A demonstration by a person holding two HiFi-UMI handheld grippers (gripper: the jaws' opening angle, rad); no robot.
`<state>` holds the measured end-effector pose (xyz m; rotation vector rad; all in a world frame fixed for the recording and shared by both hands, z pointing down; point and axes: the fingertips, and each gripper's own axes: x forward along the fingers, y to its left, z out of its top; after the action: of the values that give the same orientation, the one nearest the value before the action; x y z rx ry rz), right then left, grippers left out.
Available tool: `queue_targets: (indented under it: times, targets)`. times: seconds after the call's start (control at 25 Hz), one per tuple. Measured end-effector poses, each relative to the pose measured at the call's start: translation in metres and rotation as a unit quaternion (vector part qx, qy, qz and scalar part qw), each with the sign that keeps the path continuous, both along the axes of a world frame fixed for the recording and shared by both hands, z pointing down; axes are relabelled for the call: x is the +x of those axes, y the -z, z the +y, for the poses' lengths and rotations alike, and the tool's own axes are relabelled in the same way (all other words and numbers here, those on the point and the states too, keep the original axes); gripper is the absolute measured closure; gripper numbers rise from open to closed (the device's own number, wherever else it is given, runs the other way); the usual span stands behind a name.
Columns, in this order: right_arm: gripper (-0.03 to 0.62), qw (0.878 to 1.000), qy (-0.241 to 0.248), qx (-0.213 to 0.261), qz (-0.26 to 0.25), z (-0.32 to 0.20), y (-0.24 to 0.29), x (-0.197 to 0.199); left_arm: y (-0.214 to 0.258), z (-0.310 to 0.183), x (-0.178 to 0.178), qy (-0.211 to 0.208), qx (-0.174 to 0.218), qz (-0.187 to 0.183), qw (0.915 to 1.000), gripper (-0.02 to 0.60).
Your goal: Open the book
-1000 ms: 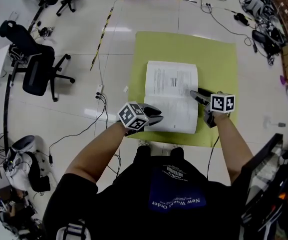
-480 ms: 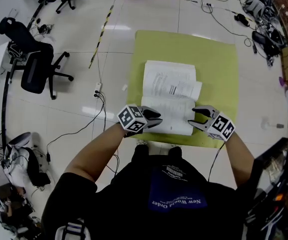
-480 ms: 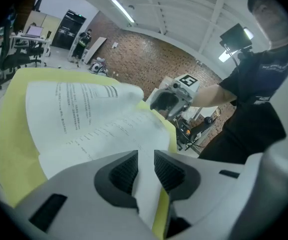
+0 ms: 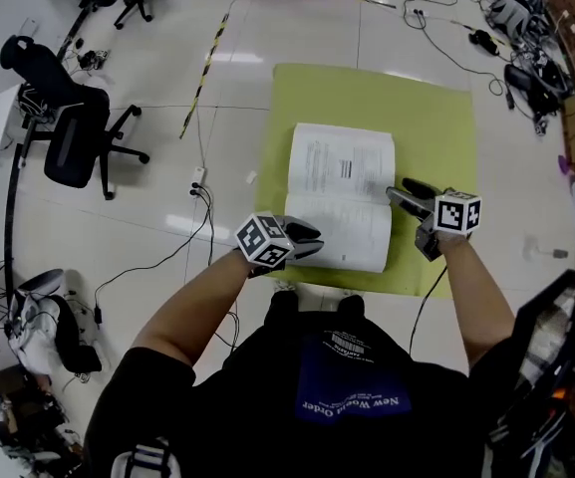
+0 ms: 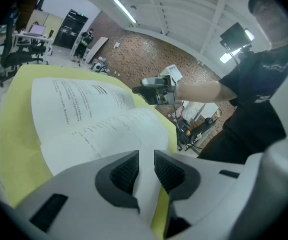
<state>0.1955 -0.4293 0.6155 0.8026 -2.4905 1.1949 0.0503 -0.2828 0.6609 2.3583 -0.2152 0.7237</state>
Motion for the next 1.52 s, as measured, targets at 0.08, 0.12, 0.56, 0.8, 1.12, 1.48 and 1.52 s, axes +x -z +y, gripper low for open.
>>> queue_targets:
  times: [0.08,0.12,0.56,0.8,1.12,1.48,1.52]
  targets:
    - [0.309,0.999,-0.029,-0.043,0.001,-0.024,-0.017,0.005,-0.001,0.001,0.0,0.0,-0.002,0.001,1.0,0.486]
    - [0.309,0.998,-0.025,-0.052,0.001,-0.029,-0.022,0.001,-0.002,0.002,0.001,0.0,-0.002,0.002,1.0,0.486]
    - [0.304,0.995,0.067,0.074,-0.004,0.001,0.018,-0.023,-0.003,0.004,-0.008,-0.007,-0.01,0.005,0.9999,0.486]
    - [0.355,0.97,0.185,0.154,0.037,0.066,0.036,-0.018,-0.004,0.007,-0.007,-0.011,-0.01,0.004,0.9999,0.486]
    - [0.353,0.789,0.504,0.232,0.263,0.17,-0.025,-0.01,-0.008,0.047,-0.027,-0.042,-0.027,-0.013,0.9987,0.486]
    - [0.354,0.803,0.508,0.212,0.23,0.167,-0.003,-0.022,-0.01,0.109,-0.097,0.006,-0.098,-0.027,0.9948,0.486]
    - [0.353,0.823,0.481,0.214,0.214,0.157,0.01,-0.026,-0.003,0.109,-0.103,0.023,-0.1,-0.019,0.9946,0.486]
